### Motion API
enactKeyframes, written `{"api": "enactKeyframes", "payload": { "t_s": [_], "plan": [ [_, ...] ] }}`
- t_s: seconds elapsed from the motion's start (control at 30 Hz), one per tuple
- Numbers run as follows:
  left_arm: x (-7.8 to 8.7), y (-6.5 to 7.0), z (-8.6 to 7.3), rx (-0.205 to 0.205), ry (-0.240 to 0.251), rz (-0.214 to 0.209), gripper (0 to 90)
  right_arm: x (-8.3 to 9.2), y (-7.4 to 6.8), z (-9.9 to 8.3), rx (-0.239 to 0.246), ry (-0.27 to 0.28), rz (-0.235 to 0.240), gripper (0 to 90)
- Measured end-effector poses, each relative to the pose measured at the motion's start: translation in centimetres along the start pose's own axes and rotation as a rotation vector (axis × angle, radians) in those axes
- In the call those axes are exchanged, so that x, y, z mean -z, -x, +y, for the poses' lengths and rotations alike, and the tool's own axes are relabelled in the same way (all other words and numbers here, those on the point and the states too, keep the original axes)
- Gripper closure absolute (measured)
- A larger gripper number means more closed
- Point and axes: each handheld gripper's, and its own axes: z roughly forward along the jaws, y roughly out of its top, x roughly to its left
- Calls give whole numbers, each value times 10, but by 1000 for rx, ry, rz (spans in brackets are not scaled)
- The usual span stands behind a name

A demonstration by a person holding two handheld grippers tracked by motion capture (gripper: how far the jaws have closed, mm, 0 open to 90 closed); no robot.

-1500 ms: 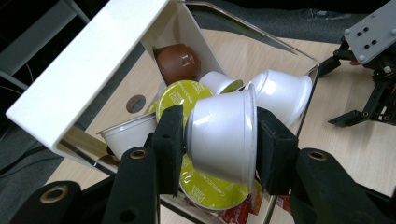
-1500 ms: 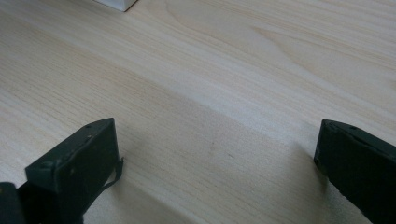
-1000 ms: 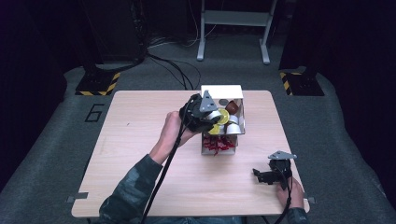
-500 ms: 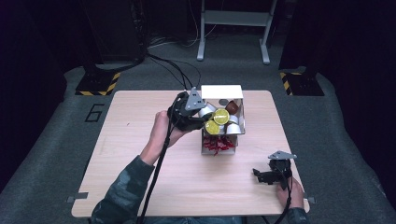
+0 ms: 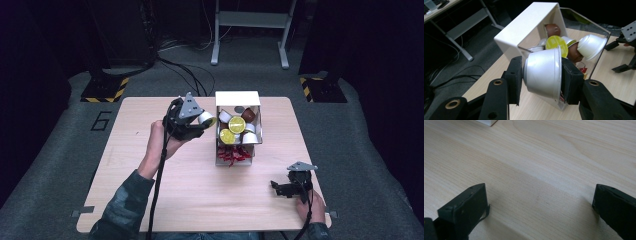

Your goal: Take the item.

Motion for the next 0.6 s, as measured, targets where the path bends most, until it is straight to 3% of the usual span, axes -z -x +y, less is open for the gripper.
{"api": "enactKeyframes", "payload": {
  "t_s": [0.6],
  "plan": [
    [10,-20,-41,77,-11,46,576,0,0,0,0,0,0,0]
  ]
}}
